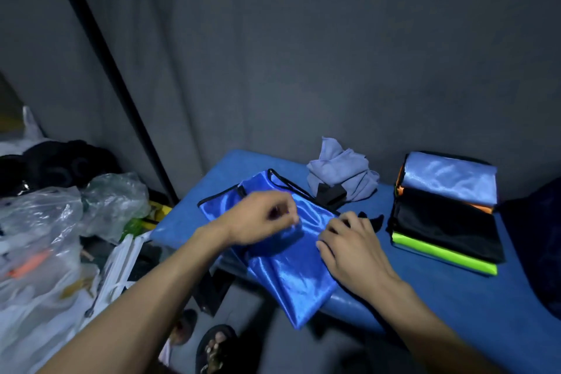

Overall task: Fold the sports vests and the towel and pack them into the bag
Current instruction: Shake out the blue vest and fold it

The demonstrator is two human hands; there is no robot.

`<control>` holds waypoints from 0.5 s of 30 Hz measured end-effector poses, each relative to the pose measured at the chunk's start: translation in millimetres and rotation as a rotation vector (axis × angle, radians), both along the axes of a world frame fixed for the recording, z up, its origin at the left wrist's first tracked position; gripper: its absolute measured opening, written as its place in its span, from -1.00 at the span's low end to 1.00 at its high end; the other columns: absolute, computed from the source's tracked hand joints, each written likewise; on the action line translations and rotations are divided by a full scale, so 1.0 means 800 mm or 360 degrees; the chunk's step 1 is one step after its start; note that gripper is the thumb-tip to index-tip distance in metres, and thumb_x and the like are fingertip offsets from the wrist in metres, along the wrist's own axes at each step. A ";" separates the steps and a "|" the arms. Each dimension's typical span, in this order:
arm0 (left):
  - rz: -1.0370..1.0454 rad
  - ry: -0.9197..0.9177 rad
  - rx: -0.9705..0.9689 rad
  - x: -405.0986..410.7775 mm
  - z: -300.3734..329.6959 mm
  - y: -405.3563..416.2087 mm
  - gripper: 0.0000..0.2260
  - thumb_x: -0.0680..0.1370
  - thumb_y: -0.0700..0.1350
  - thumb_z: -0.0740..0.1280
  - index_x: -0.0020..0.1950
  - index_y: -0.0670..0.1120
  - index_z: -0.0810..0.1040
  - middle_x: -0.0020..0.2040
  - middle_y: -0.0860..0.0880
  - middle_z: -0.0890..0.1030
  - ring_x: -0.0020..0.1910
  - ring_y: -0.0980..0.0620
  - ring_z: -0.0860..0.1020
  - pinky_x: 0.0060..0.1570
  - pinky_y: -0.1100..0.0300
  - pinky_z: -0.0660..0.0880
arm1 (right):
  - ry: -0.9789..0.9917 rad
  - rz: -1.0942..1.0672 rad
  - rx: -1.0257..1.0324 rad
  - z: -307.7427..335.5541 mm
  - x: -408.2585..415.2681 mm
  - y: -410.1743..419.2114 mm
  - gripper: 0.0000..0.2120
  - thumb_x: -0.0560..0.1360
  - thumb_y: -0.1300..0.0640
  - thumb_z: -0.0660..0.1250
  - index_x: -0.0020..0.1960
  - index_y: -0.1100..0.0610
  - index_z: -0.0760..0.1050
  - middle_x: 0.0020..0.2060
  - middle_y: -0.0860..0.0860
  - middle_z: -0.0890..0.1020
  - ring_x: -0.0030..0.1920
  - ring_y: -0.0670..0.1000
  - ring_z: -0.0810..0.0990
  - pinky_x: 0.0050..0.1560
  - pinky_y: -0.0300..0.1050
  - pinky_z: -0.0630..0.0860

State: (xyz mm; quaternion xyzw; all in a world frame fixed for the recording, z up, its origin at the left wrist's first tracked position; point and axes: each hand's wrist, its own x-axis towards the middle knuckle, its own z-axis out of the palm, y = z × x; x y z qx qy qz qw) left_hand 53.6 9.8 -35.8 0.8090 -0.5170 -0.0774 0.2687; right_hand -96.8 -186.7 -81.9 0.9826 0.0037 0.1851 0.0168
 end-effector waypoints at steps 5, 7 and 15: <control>0.0066 -0.0290 0.0598 0.001 -0.033 0.034 -0.76 0.54 -0.02 0.39 0.20 0.08 0.53 0.15 0.05 0.49 0.16 -0.01 0.46 0.21 -0.03 0.44 | 0.0478 0.0033 0.0130 0.018 -0.027 -0.018 -0.44 0.53 -0.09 -0.06 0.29 -0.01 0.60 0.25 -0.08 0.58 0.48 0.20 0.33 0.47 0.16 0.21; 0.0020 -0.0464 0.0720 -0.017 -0.021 0.032 -0.66 0.54 -0.11 0.37 0.30 0.11 0.51 0.25 0.07 0.47 0.23 -0.03 0.45 0.24 0.01 0.41 | 0.0663 0.0023 0.0192 0.025 -0.037 -0.026 -0.42 0.54 -0.07 -0.01 0.53 -0.05 0.35 0.52 -0.11 0.33 0.63 0.14 -0.01 0.59 0.12 -0.19; -0.0174 -0.0797 0.0771 -0.149 -0.036 0.017 -0.25 0.26 0.29 0.48 0.34 0.07 0.30 0.28 -0.01 0.34 0.17 -0.13 0.35 0.10 -0.11 0.41 | 0.0628 -0.0004 0.0187 0.015 -0.030 -0.032 -0.44 0.58 0.12 0.20 0.56 -0.08 0.24 0.53 -0.16 0.23 0.59 0.04 0.01 0.52 0.07 0.03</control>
